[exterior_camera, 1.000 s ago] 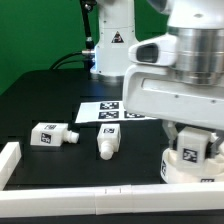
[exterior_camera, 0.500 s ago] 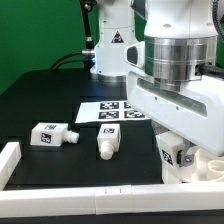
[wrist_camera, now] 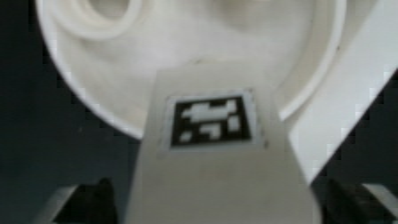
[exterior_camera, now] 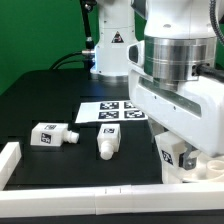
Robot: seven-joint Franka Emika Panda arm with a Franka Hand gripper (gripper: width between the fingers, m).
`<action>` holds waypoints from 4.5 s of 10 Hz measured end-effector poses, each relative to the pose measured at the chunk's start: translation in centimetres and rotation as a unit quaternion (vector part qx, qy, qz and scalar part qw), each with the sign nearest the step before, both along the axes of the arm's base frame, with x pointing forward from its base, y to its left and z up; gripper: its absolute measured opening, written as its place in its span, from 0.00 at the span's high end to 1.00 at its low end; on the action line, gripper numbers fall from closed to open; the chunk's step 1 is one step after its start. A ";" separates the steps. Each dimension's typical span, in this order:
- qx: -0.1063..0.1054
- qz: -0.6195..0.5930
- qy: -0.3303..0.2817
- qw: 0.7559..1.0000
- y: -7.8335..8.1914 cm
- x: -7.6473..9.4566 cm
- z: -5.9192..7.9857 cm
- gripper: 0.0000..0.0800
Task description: Assemble stool
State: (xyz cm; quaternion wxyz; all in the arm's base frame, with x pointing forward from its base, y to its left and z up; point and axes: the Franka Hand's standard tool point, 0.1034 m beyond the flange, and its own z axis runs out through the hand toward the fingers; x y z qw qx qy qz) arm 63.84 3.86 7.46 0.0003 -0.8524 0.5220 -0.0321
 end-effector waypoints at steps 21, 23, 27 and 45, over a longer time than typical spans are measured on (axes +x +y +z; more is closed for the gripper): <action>-0.005 0.450 0.019 0.893 -7.6 -11.8 -1.8 0.19; -0.010 0.506 0.017 0.862 -7.7 -11.2 -1.5 0.19; 0.003 0.498 0.042 0.866 -8.3 -13.3 -4.6 0.19; -0.048 0.863 0.065 0.499 -3.6 -14.6 -5.3 0.58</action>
Offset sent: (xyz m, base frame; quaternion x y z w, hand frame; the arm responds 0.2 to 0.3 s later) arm 0.0000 0.0000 0.0000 0.0000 0.0000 0.0000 1.0000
